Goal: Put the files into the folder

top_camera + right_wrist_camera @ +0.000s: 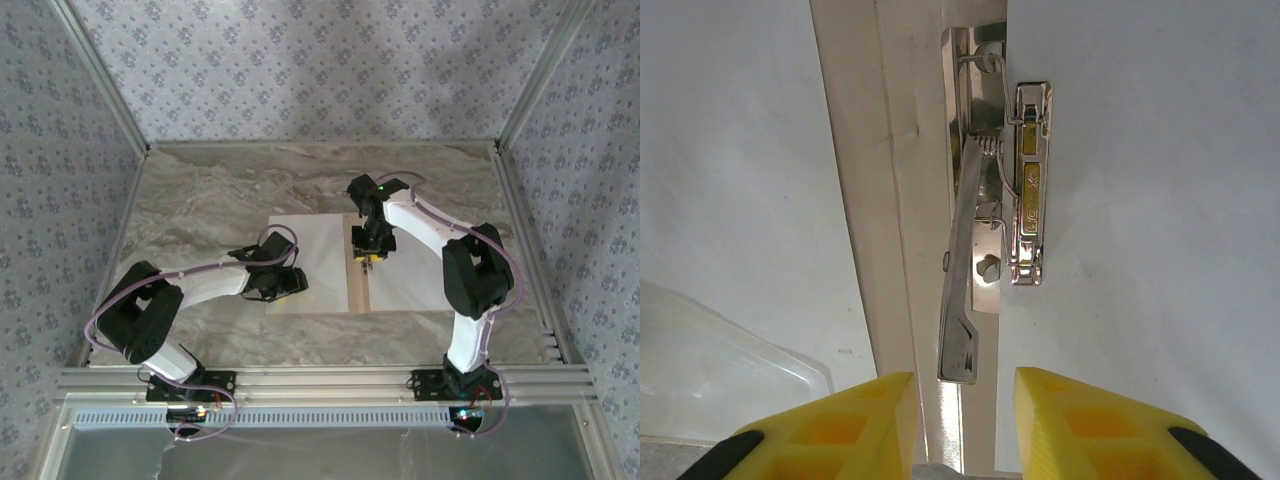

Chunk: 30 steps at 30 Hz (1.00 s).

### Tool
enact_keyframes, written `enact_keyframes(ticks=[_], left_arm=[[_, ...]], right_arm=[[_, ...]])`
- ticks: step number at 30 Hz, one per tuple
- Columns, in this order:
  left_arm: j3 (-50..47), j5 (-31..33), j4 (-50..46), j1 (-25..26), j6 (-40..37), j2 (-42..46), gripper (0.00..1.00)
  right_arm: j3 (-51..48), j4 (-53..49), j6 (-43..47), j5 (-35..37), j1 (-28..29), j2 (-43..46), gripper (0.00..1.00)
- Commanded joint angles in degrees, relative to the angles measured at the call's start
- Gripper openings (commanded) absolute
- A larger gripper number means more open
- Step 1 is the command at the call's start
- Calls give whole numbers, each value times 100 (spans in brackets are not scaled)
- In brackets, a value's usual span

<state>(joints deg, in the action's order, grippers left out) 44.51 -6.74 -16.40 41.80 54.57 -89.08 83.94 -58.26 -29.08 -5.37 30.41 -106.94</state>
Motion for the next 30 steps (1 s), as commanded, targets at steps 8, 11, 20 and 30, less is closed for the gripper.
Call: enact_keyframes(ticks=[8, 11, 20, 30], left_arm=[[-59, -2, -586, 57, -86, -263, 56], [-32, -9, -615, 58, -112, -261, 56], [5, -10, -662, 61, -130, -294, 56], [-3, -27, -654, 66, -148, -312, 56]], right_arm=[[9, -36, -27, -59, -33, -64, 24], [8, -15, -31, -75, -45, -65, 22], [17, 6, -25, -138, -54, -117, 21], [47, 31, -32, -185, -98, -165, 24]])
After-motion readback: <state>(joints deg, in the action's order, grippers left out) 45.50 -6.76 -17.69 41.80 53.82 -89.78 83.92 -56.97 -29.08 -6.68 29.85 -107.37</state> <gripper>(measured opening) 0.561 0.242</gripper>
